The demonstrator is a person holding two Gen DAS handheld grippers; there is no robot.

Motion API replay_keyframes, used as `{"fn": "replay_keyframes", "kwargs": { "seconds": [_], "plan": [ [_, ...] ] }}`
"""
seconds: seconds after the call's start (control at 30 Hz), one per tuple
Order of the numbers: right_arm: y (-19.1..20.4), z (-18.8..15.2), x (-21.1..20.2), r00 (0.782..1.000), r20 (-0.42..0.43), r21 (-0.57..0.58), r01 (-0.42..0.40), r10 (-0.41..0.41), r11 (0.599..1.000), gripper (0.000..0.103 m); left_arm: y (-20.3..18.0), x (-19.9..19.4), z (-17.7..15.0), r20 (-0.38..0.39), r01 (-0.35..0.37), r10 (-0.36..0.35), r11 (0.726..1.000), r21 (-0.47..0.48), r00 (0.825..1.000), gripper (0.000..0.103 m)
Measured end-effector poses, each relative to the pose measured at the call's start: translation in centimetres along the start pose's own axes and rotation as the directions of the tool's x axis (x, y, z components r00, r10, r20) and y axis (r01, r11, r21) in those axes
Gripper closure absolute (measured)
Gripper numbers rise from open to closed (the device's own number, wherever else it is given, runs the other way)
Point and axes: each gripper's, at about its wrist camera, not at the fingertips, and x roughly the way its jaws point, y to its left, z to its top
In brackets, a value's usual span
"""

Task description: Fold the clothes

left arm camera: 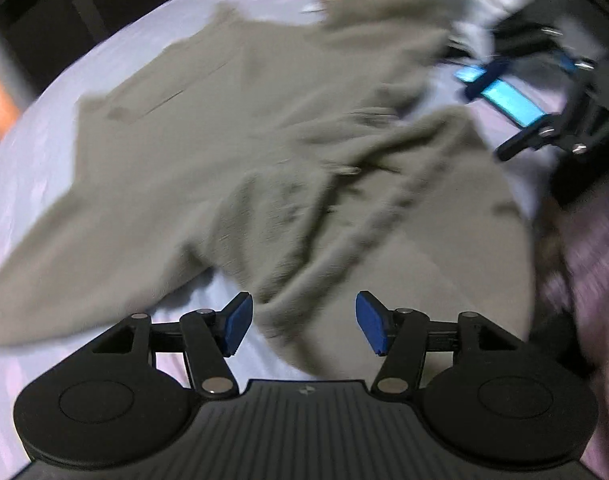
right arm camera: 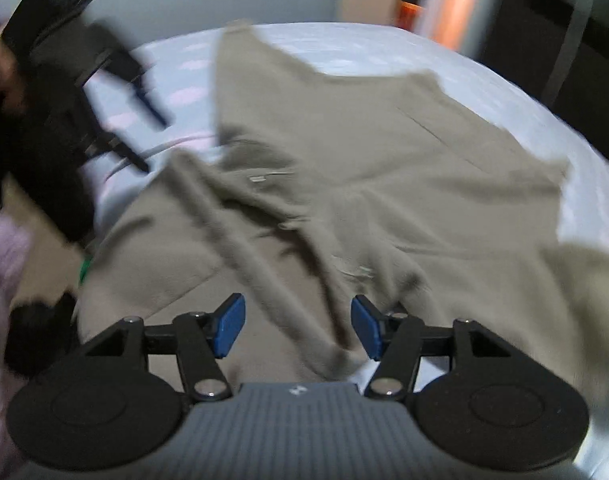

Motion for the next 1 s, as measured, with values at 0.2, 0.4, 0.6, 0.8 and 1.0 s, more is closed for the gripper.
{"fn": "replay_keyframes", "kwargs": {
  "seconds": [0.2,0.4,0.6,0.8,1.0],
  "plan": [
    [4.7,-1.0,1.9,0.975,-0.15,-0.293,-0.201,0.162,0.935,0.043,-4.7,2.2,-0.6,-0.09,0.088,-0.063,0.948,0.305,0.994,0.047],
    [7.4,-3.4,4.1,0.962,-0.238,-0.455,-0.232,0.133,0.86,0.036,-8.6,4.4,-3.6,-0.104,0.058,0.007,0.795,0.604,0.995,0.047],
    [8.8,-5.4,5.3,0.97,-0.238,-0.552,-0.182,0.055,0.814,0.034,-10.2,6.8,-5.8,-0.094,0.026,0.057,0.713,0.701,0.994,0.046],
    [9.7,-6.5,7.0,0.975,-0.22,-0.611,-0.137,-0.002,0.78,0.032,-11.2,9.0,-6.5,-0.058,-0.029,0.111,0.658,0.752,0.992,0.045],
    [9.1,-6.1,7.0,0.98,-0.199,-0.59,-0.112,-0.009,0.8,0.048,-9.2,8.2,-4.2,-0.088,0.021,0.046,0.769,0.638,0.995,0.069]
  ]
}}
